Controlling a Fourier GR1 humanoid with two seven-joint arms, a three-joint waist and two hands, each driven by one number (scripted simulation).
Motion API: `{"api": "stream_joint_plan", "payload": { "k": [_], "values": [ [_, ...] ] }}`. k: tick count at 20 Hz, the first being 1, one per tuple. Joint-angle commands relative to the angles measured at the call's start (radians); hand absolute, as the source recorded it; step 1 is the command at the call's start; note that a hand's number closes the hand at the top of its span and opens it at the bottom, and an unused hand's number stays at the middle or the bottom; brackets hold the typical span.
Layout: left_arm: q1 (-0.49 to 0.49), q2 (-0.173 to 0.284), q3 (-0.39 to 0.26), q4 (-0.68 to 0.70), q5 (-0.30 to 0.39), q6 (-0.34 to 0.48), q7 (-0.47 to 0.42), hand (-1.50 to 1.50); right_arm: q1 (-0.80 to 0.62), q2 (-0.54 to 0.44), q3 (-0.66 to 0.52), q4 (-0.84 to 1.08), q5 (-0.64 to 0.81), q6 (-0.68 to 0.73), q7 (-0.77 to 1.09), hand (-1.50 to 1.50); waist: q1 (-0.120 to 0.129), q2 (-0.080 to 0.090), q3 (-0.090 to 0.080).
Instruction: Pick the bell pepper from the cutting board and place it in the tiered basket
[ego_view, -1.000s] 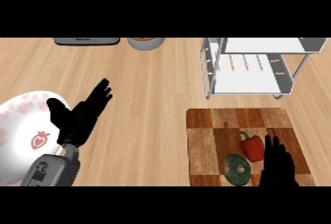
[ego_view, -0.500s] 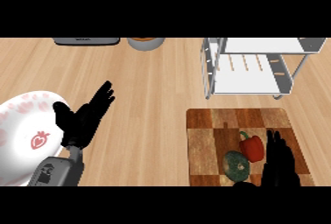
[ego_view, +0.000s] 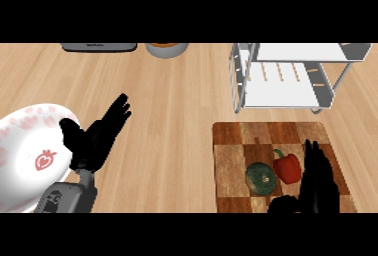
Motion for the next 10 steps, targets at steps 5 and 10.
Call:
{"api": "stream_joint_plan", "payload": {
  "k": [5, 10],
  "values": [
    [-0.019, -0.009, 0.009, -0.046, -0.017, -0.006, 0.077, 0.0, -0.061, 0.02, -0.047, 0.211, 0.009, -0.121, -0.096, -1.5, 0.004, 0.006, 0.008],
    [0.053, 0.002, 0.023, -0.058, -0.007, -0.05, -0.003, 0.0, -0.082, 0.004, -0.007, 0.16, -0.046, -0.004, -0.141, 1.5, 0.007, 0.005, 0.007]
  ]
}}
